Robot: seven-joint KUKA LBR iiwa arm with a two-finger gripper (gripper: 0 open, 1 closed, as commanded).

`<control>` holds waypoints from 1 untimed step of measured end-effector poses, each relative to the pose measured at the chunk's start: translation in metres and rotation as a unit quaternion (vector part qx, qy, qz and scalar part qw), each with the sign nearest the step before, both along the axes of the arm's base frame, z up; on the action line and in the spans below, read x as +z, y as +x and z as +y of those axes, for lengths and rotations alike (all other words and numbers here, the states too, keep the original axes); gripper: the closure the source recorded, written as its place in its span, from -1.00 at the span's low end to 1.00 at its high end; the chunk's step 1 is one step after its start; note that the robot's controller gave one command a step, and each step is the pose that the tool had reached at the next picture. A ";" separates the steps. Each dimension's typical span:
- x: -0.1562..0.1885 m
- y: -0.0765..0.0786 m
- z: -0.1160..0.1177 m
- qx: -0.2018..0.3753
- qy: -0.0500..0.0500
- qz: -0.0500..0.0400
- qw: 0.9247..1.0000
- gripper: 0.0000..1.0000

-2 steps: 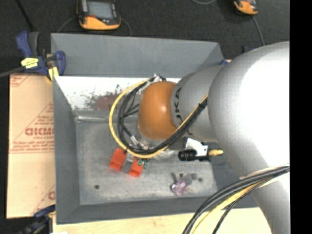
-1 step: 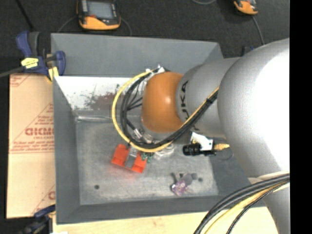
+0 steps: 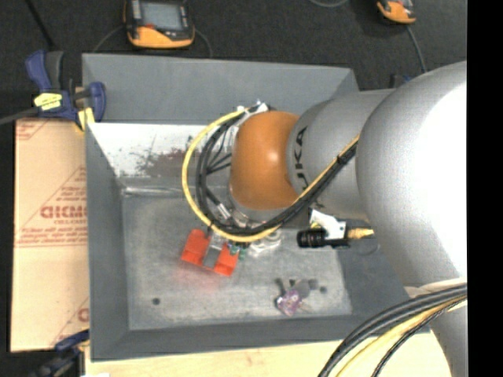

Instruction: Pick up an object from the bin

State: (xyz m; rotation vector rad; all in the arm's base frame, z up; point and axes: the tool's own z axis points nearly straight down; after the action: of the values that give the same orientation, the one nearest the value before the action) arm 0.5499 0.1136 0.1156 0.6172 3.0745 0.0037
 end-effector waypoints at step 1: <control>0.017 0.002 -0.001 -0.001 0.000 -0.001 1.000 1.00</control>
Offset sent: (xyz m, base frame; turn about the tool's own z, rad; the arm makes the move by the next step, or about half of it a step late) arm 0.0001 -0.0001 0.0157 0.0000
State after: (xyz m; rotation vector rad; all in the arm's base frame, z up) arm 0.5516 0.1127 0.1325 0.6210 3.0723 0.0047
